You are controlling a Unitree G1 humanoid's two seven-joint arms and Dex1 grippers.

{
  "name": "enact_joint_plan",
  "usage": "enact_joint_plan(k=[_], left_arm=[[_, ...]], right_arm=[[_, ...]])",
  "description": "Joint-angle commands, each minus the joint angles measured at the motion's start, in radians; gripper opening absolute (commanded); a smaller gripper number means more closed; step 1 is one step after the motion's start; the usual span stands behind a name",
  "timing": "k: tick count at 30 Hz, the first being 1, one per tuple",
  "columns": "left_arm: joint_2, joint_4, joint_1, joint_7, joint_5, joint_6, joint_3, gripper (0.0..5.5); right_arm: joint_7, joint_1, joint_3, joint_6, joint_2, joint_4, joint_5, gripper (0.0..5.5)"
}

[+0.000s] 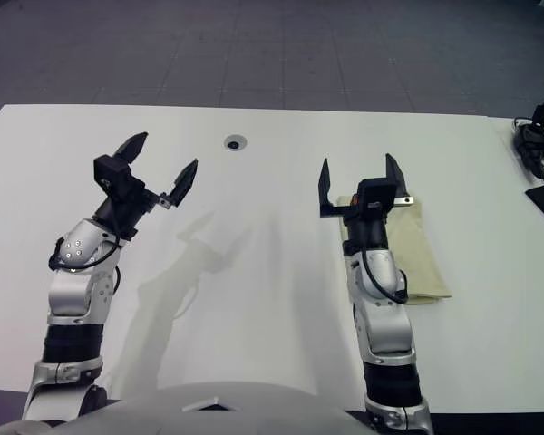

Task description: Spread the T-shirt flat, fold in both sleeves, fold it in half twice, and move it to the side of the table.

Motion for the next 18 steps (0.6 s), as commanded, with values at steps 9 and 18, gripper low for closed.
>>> enact_joint_plan(k=[9, 18], left_arm=[[-0.247, -0.122, 0.187, 0.330, 0.294, -0.148, -0.174, 5.40], [-0.272, -0.153, 0.247, 0.424, 0.454, -0.266, -0.277, 5.40]], right_arm=[[0.053, 0.049, -0.039, -0.196, -0.018, -0.001, -0.080, 5.39], [0.164, 0.160, -0.099, -0.415, -0.077, 0.088, -0.045, 5.39]])
